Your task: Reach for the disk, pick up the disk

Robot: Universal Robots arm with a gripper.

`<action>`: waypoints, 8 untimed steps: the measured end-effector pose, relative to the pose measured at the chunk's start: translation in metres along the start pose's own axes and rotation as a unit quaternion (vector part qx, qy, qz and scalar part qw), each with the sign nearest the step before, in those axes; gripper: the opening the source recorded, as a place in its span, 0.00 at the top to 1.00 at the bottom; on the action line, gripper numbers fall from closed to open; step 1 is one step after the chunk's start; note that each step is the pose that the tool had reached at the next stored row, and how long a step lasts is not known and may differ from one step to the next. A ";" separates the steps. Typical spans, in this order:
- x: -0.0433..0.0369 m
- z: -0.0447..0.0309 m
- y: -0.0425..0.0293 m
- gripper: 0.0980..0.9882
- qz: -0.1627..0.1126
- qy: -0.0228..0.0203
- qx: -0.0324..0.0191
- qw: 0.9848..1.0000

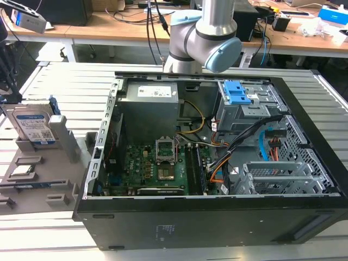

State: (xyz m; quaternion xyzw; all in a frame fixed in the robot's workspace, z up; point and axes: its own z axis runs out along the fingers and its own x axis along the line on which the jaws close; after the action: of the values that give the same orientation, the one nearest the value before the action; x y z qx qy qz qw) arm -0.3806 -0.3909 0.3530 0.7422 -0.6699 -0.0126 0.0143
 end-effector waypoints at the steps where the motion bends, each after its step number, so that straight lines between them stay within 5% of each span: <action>1: 0.0000 0.0000 0.0000 0.99 0.000 0.000 0.000 1.000; 2: 0.0000 0.0000 0.0000 0.99 0.000 0.000 0.000 1.000; 8: 0.0000 0.0000 0.0000 0.51 0.000 0.000 0.000 1.000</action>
State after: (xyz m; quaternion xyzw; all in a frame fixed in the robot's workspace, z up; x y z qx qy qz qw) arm -0.3806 -0.3909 0.3530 0.7423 -0.6698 -0.0126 0.0143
